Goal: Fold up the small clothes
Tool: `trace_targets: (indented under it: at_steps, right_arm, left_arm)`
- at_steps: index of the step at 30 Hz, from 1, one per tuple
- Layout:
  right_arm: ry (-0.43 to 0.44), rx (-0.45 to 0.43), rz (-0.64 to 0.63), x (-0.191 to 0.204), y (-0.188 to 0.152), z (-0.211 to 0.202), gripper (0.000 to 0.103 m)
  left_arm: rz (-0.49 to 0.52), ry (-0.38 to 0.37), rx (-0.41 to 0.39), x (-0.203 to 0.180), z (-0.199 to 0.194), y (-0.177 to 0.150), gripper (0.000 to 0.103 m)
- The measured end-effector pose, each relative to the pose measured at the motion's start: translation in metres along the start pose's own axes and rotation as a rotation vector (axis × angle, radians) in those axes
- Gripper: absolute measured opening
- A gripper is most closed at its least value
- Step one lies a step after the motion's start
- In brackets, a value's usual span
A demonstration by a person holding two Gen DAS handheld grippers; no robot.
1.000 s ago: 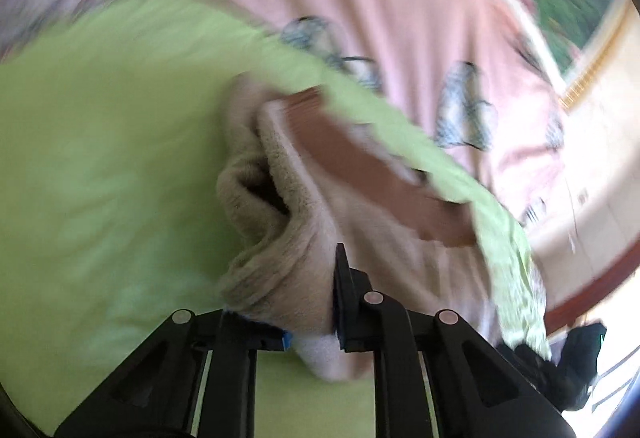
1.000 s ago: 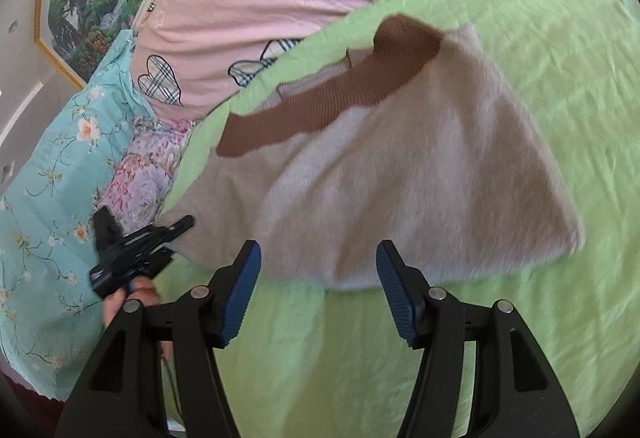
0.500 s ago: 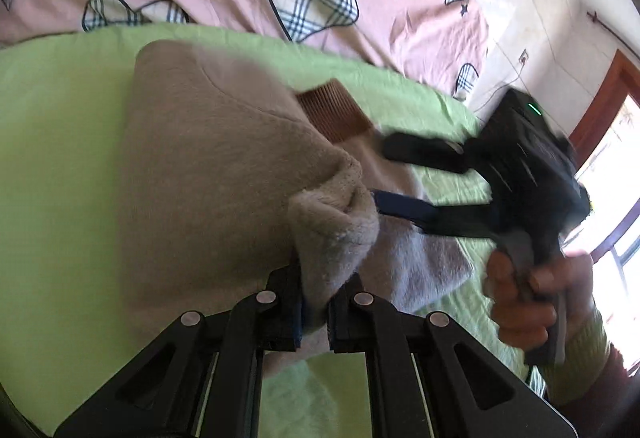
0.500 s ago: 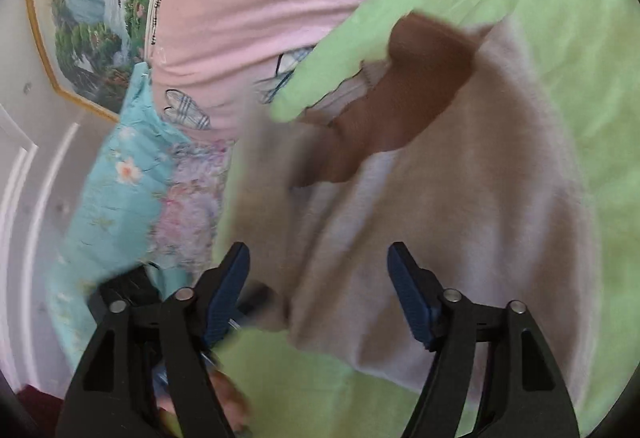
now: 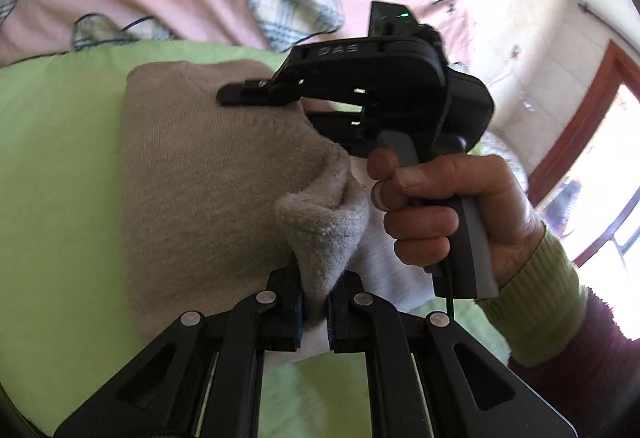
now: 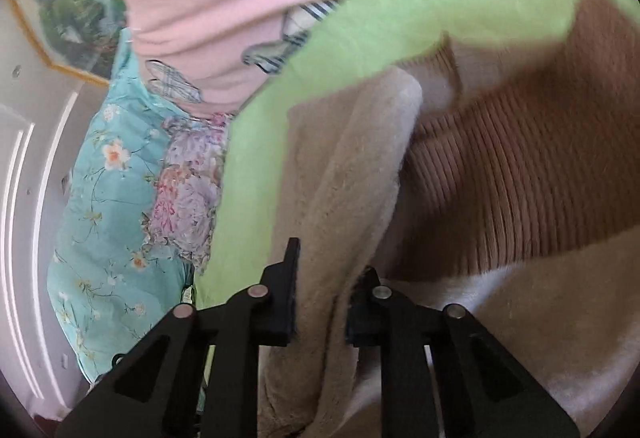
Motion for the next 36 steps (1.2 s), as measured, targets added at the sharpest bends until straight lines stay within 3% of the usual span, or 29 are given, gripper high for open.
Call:
trace_targets:
  at_steps: [4, 8, 12, 14, 24, 29, 31, 32, 33, 34, 36]
  right_arm:
    - [-0.038, -0.092, -0.075, 0.003, 0.004, -0.055, 0.017]
    - [-0.163, -0.150, -0.044, -0.048, 0.006, -0.101, 0.017]
    - [-0.264, -0.133, 0.010, -0.103, 0.001, -0.109, 0.017]
    - [-0.264, -0.129, 0.013, -0.111, 0.000, -0.108, 0.017]
    - [-0.274, -0.174, -0.025, -0.111, 0.001, -0.109, 0.017]
    - [-0.327, -0.198, -0.049, -0.108, -0.001, -0.118, 0.020]
    - [-0.368, -0.212, -0.033, -0.110, -0.004, -0.127, 0.031]
    - [-0.370, -0.220, -0.031, -0.109, -0.006, -0.130, 0.035]
    - [-0.372, -0.232, -0.029, -0.108, -0.009, -0.136, 0.046]
    - [-0.382, -0.243, -0.027, -0.108, -0.013, -0.141, 0.065]
    - [-0.424, -0.273, -0.029, -0.110, -0.022, -0.152, 0.091]
  left_arm:
    - [0.072, -0.061, -0.004, -0.047, 0.018, 0.018, 0.007]
    - [0.080, -0.139, 0.056, -0.080, 0.062, 0.013, 0.007]
    - [0.092, -0.139, 0.130, -0.094, 0.096, -0.005, 0.007]
    - [0.109, -0.114, 0.138, -0.096, 0.102, -0.007, 0.007]
    - [0.108, -0.131, 0.144, -0.103, 0.103, -0.011, 0.009]
    - [0.132, -0.148, 0.170, -0.100, 0.095, -0.009, 0.025]
    - [0.139, -0.152, 0.165, -0.097, 0.078, -0.010, 0.030]
    - [0.141, -0.150, 0.157, -0.092, 0.066, -0.011, 0.040]
    - [0.141, -0.141, 0.147, -0.086, 0.055, -0.012, 0.053]
    - [0.137, -0.124, 0.130, -0.077, 0.044, -0.012, 0.058]
    - [0.111, -0.076, 0.107, -0.053, 0.023, -0.010, 0.068]
Point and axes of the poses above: each gripper's, at about its wrist camera, not at the fingertips, and z roughly the way its jaws point, x to its left, y to its top, the point moved 10 cm from there along z, roughly the way its jaws point, and after that the axes turned 11 degrees about z, right-handed, at the moved point
